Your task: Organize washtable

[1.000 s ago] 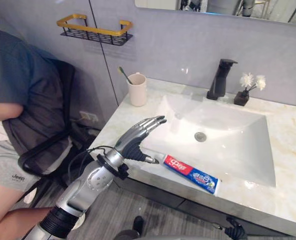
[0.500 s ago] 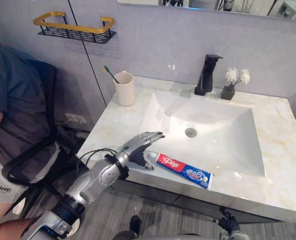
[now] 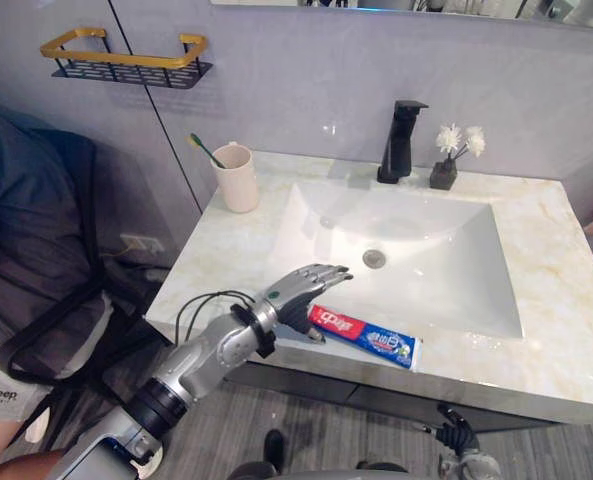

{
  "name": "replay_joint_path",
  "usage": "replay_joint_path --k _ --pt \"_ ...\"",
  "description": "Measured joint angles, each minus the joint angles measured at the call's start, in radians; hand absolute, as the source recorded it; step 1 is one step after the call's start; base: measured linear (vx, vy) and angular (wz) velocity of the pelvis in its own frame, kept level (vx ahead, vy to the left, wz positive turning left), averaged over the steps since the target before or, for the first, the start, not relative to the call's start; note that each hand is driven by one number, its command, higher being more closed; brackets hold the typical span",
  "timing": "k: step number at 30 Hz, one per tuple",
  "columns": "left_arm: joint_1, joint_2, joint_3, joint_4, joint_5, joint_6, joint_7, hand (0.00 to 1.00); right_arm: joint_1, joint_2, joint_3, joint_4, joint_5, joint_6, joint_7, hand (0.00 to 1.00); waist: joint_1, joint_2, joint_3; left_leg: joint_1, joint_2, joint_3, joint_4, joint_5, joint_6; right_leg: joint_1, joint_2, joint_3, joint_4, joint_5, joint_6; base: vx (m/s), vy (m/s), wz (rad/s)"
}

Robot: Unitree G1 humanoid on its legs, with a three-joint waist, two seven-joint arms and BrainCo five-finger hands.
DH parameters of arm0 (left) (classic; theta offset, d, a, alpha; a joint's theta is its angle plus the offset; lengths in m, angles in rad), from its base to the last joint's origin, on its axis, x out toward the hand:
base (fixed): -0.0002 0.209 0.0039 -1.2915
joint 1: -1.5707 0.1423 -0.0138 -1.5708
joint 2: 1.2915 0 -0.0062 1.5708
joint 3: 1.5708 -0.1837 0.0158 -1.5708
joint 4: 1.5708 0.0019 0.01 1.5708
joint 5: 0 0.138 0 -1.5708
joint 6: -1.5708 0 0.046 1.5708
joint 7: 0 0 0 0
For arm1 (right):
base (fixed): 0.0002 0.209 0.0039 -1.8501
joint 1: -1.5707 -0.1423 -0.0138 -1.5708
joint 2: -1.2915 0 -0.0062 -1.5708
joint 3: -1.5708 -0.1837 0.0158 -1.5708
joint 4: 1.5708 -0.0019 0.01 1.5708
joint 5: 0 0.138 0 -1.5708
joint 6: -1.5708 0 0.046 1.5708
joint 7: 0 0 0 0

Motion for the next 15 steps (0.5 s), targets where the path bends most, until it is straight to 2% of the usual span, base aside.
replay_joint_path --k 3,6,10,15 --pt "-0.019 -0.021 -0.021 0.040 -0.001 0.001 -0.002 1.00 -0.003 0.000 0.000 0.000 0.000 0.000 -0.001 0.00 -0.007 0.001 0.000 0.001 0.000 0.001 0.000 0.000 0.000 0.000 -0.001 0.001 0.000 0.000 0.000 0.00 0.000 0.00" --pt "-0.032 -0.022 -0.047 0.083 -0.001 0.004 -0.033 1.00 -0.015 -0.001 0.000 0.000 -0.001 0.001 -0.001 0.00 -0.017 0.007 0.004 0.005 0.000 0.010 0.000 -0.001 0.001 0.000 -0.002 0.009 0.000 0.001 0.002 -0.02 -0.009 -0.06" --pt "-0.071 -0.053 -0.048 0.120 -0.001 0.020 -0.038 1.00 -0.022 -0.002 0.000 0.000 -0.001 0.001 0.000 0.00 -0.019 0.012 0.007 0.010 0.001 0.023 0.000 -0.004 0.004 -0.001 -0.003 0.024 -0.001 0.002 0.003 -0.02 -0.011 -0.12" --pt "-0.089 -0.053 -0.037 0.126 -0.001 0.025 -0.038 1.00 -0.027 -0.006 -0.001 0.000 -0.001 0.000 0.000 0.00 -0.028 0.012 0.007 0.011 0.001 0.031 0.000 -0.009 0.001 0.000 -0.003 0.033 -0.012 0.007 0.003 0.01 -0.021 -0.06"
